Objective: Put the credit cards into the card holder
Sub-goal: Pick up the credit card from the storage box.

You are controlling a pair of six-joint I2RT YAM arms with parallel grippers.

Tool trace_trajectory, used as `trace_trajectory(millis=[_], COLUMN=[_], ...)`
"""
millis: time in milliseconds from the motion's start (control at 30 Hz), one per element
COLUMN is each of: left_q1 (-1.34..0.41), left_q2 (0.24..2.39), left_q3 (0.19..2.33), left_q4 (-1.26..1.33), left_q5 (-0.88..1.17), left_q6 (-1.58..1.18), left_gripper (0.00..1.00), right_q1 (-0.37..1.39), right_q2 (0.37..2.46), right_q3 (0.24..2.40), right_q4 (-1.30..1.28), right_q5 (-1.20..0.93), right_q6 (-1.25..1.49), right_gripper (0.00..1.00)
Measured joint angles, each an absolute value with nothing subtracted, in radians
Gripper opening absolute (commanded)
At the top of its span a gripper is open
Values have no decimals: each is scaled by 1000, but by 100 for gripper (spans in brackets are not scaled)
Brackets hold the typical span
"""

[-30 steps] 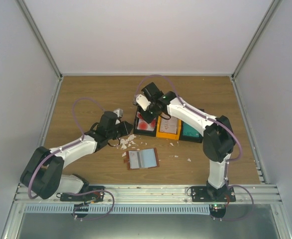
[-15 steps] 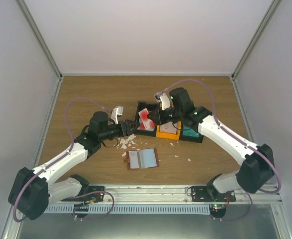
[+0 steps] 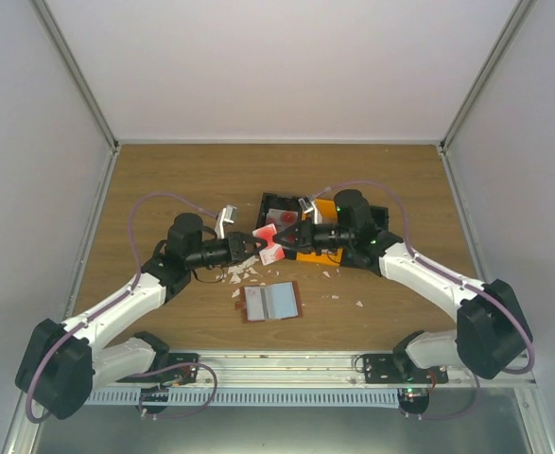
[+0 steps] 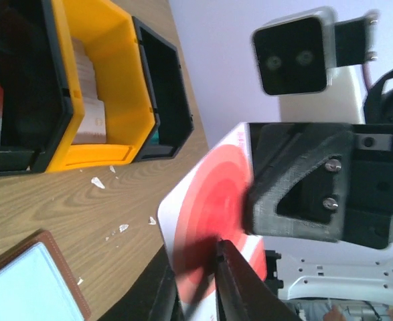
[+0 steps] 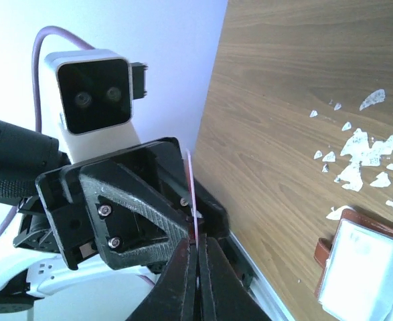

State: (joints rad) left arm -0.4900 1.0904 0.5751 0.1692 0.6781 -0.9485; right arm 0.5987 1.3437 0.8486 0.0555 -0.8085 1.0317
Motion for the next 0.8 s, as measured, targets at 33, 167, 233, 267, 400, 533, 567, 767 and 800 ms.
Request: trace_trajectory(millis=[33,167,233,267,400,533,567,767,800], left_q1=[-489,-489,-489,-489,-489,-489,-489,-495,-499], left_q2=[1089,1083,1082,1082,1081,1077,1077,1079,1080], left_q3=[572,570,569,569,568,568,568,525,505], left_q4=[173,184,191,191,200,144,117,-19,-27], left_q5=[681,691,702,703,714,696,686,635,627], left_q6=[-956,-970,-973,-976,-971,-926,-907,-826,-823], left_gripper=[10,0,0,0,0,0,0,0,0], right_q1=[595,583,582,581,582,582,582,660,698], right_q2=[1341,1333,1332,1330,1322,1290,1279,1237,1241], right_q3=[840,802,791,786,778,776,776,775,775], right_q4=[68,102,113,120,109,20,-10,-233,-276], right_q5=[-811,-820,-820,-821,-810,-741,-716,-429,-370], right_q6=[1048,1081,1085,1085,1061,959,933,757,735], right_gripper=[0,0,2,6,28,40,43,51,51])
